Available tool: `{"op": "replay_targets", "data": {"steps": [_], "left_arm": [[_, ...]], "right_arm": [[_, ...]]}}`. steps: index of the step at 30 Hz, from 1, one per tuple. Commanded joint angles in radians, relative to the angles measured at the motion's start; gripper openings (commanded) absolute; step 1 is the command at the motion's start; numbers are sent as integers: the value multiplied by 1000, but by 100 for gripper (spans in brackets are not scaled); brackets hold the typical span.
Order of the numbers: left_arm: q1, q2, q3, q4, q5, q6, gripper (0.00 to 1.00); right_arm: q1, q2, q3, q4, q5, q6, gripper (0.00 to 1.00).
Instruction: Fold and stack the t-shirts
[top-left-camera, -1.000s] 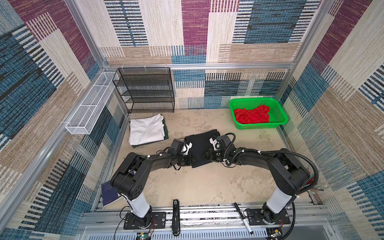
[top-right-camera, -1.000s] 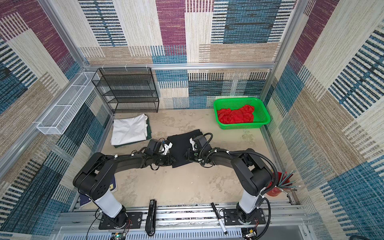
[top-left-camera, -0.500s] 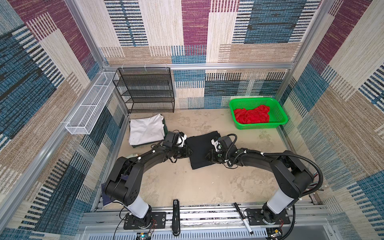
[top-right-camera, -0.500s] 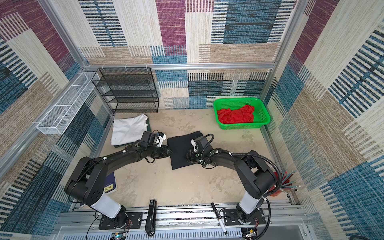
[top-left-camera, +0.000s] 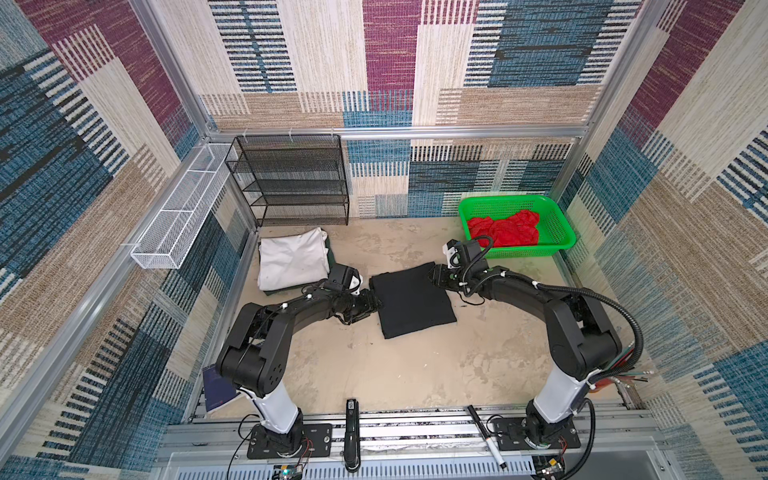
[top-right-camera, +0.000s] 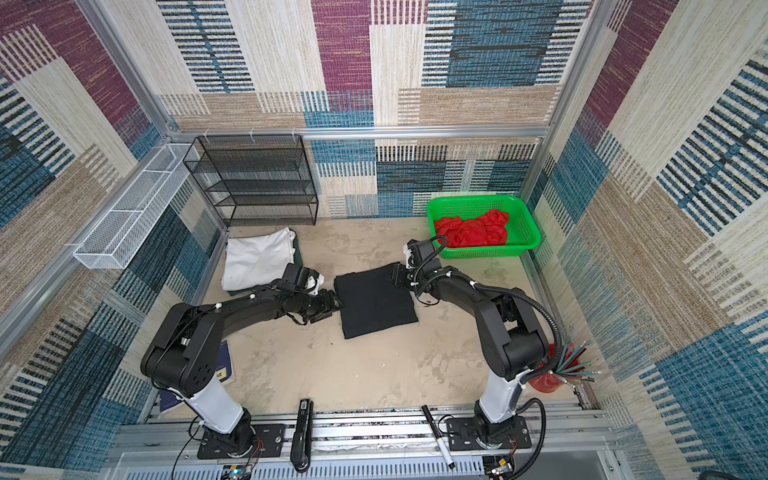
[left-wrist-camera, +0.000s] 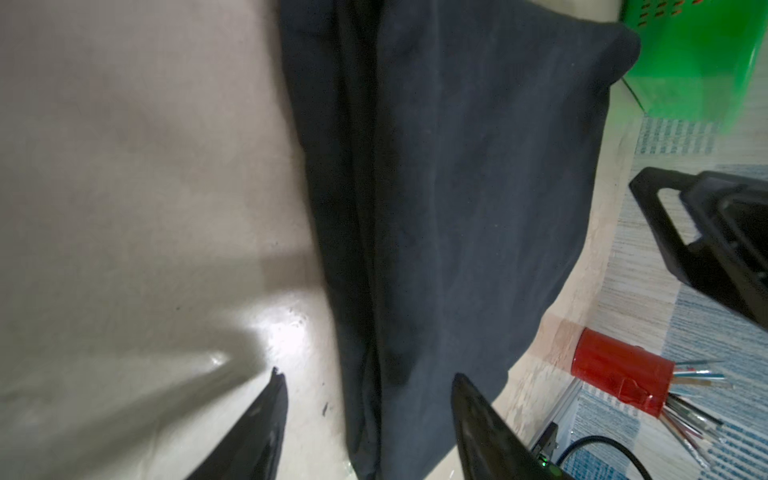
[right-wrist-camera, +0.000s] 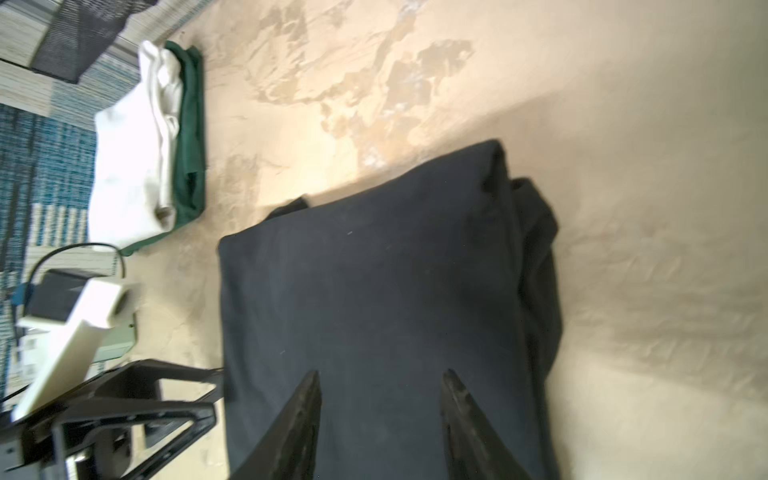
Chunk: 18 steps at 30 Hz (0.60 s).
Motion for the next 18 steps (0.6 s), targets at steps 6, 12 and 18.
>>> {"op": "replay_targets", "data": {"steps": [6, 12, 18], "left_arm": [[23, 61, -29, 164, 25, -181, 64], [22, 98, -20, 171, 26, -223, 63], [20, 127, -47, 228, 24, -263, 55]], "right_arm": [[-28, 111, 29, 24, 15, -58, 47], [-32, 130, -13, 26, 35, -53, 47], [-35, 122, -49, 49, 18, -42, 47]]}}
